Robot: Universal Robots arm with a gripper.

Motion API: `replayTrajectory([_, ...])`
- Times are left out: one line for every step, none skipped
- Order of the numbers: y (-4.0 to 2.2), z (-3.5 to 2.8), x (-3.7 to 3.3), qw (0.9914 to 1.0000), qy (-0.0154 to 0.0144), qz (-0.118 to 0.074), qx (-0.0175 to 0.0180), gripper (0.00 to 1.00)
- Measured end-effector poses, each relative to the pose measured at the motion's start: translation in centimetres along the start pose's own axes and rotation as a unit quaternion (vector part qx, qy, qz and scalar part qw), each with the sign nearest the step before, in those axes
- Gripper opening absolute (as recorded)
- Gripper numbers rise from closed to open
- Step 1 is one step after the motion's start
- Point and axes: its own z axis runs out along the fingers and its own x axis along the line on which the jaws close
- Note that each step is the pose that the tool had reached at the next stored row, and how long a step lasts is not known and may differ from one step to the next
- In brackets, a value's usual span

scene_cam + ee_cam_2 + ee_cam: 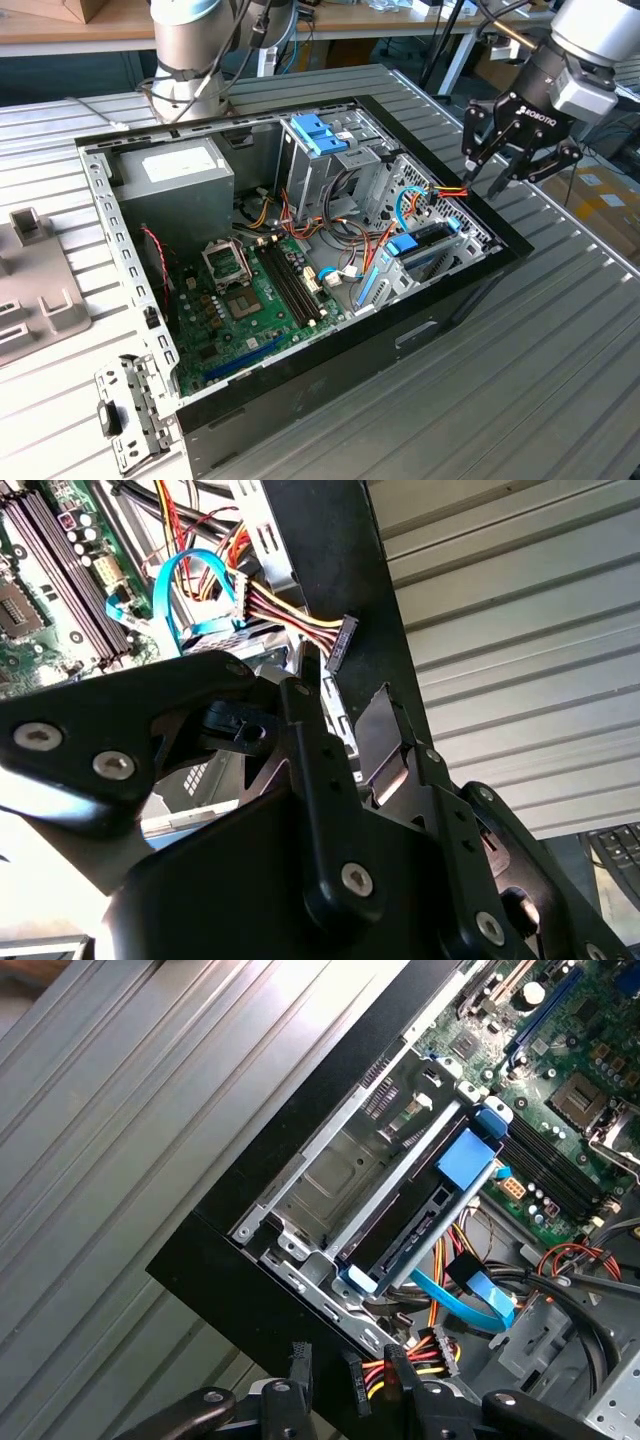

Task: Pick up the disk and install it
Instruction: 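Insert the first disk wire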

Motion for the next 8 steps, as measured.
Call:
replayTrajectory([-0.01, 0.06, -0.01, 1.0, 0.0, 0.0, 0.0, 0.42])
replayTrajectory([-0.03, 0.17, -0.02, 1.0, 0.0001, 0.0, -0.0001, 0.42])
replayTrajectory([-0.04, 0.26, -0.02, 1.0, 0.0001, 0.0, -0.0001, 0.42])
replayTrajectory([-0.06, 0.43, -0.03, 1.0, 0.0001, 0.0, 0.0, 0.42])
replayTrajectory([-0.08, 0.53, -0.04, 1.0, 0.0001, 0.0, -0.0001, 0.42])
replayTrajectory([-0.09, 0.61, -0.05, 1.0, 0.0001, -0.001, -0.0001, 0.42])
replayTrajectory([-0.11, 0.69, -0.06, 1.0, 0.0, -0.001, 0.0, 0.42])
replayTrajectory([-0.13, 0.76, -0.08, 1.0, 0.0, -0.001, 0.0, 0.42])
